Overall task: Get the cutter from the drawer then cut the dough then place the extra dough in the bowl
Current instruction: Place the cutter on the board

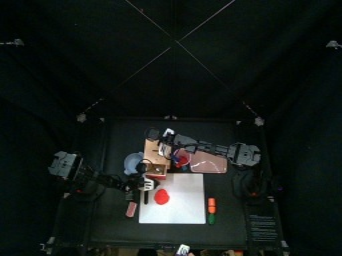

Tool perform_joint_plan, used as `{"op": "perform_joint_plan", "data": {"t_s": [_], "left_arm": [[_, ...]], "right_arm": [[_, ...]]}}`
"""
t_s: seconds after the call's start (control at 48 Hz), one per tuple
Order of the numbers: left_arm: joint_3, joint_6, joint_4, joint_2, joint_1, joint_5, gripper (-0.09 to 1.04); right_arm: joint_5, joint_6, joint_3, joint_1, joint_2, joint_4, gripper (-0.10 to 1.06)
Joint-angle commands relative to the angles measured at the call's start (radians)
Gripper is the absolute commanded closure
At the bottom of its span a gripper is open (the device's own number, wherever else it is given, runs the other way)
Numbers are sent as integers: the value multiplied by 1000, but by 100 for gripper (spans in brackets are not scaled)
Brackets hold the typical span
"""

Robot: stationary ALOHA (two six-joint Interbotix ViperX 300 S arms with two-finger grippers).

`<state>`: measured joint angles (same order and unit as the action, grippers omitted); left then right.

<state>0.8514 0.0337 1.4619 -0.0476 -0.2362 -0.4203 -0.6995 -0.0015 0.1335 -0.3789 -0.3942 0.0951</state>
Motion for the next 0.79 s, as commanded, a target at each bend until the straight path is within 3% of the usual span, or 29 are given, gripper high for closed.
{"op": "perform_joint_plan", "data": {"t_s": [0.021,0.167,0.292,0.458,0.604,0.792], "left_arm": [[5,-5,-15,49,-20,-6,20],[72,-9,-87,126,-32,-8,20],[141,-8,-268,222,-32,-8,20],[216,-5,-462,327,-26,-8,20],[296,-3,-502,426,-25,-8,20],[359,-3,-500,534,-17,-25,20]], "right_arm": [[-5,2,15,2,35,0,94],[-9,0,5,21,84,2,94],[0,-3,-31,44,153,5,94],[6,0,-106,127,207,3,90],[20,25,-127,207,210,-2,68],[20,28,-144,236,190,-46,41]]}}
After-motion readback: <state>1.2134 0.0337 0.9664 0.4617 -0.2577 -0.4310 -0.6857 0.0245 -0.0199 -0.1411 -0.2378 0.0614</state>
